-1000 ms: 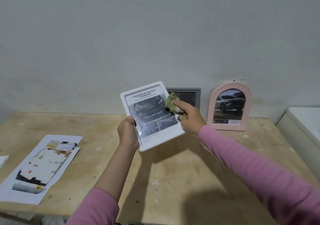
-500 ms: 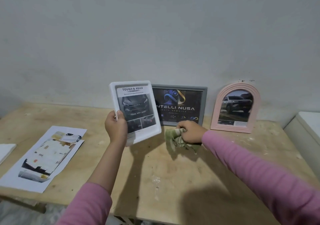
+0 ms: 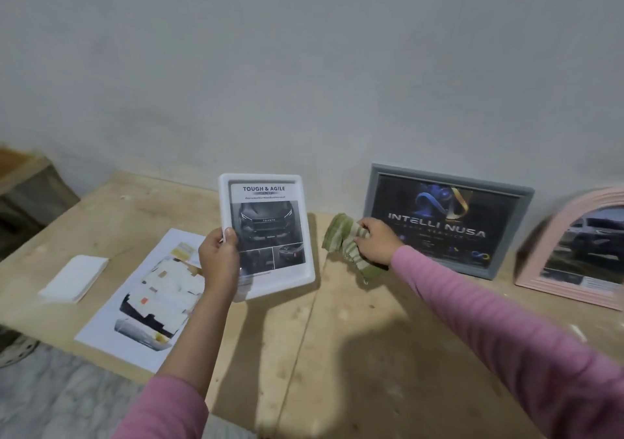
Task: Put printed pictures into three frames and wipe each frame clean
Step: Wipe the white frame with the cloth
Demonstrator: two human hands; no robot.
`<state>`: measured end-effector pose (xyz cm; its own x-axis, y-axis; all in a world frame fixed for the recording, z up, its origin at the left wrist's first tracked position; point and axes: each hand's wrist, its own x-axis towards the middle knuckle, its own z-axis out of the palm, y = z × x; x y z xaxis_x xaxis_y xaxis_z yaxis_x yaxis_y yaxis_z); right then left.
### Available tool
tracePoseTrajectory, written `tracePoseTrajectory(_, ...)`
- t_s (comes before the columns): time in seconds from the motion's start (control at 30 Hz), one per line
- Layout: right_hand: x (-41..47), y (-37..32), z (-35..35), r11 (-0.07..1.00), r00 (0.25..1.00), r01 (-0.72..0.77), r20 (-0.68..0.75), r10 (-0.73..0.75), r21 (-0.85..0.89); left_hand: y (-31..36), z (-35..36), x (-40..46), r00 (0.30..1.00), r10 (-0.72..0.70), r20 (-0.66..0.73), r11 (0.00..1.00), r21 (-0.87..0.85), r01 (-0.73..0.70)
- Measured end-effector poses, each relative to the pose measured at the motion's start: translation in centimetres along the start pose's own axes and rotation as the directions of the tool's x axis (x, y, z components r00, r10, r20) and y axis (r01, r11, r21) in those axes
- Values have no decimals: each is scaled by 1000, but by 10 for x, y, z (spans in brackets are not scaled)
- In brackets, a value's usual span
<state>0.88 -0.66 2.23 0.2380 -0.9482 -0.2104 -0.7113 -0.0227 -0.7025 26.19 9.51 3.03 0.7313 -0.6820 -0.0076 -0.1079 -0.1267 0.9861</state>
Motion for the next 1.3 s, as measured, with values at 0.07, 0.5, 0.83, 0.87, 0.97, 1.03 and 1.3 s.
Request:
tracePoseTrajectory(0.07, 27, -21, 17, 1000, 1000, -13, 13, 13, -1, -6, -13, 28, 1000, -25, 16, 1000, 1, 25)
tracePoseTrajectory(0.5, 159, -45, 151, 757, 980, 80, 191, 60, -648, -49, -50, 151, 914, -279, 294, 960, 82, 267)
tracePoseTrajectory(0.83, 129, -78, 125, 986, 991, -135, 15, 135, 99, -42, -31, 168, 839, -285, 463, 929, -83, 361)
tracePoseTrajectory(0.87, 118, -85, 116, 931, 977, -213, 57, 206, 295, -40, -29, 169, 823, -302, 481, 917, -91, 389)
tracePoseTrajectory(0.97, 84, -94, 93, 591, 918, -397, 322, 234, 702, -22, -13, 157, 719, -362, 593, 837, -132, 531)
tracePoseTrajectory(1.03, 67, -91, 80, 461, 933, -359, 310, 181, 812, -11, 4, 142, 624, -380, 683, 777, -130, 616)
tracePoseTrajectory(1.3, -12, -15, 4, 213, 934, -153, 70, 351, 965, 31, 86, 46, 284, -294, 913, 679, -10, 734)
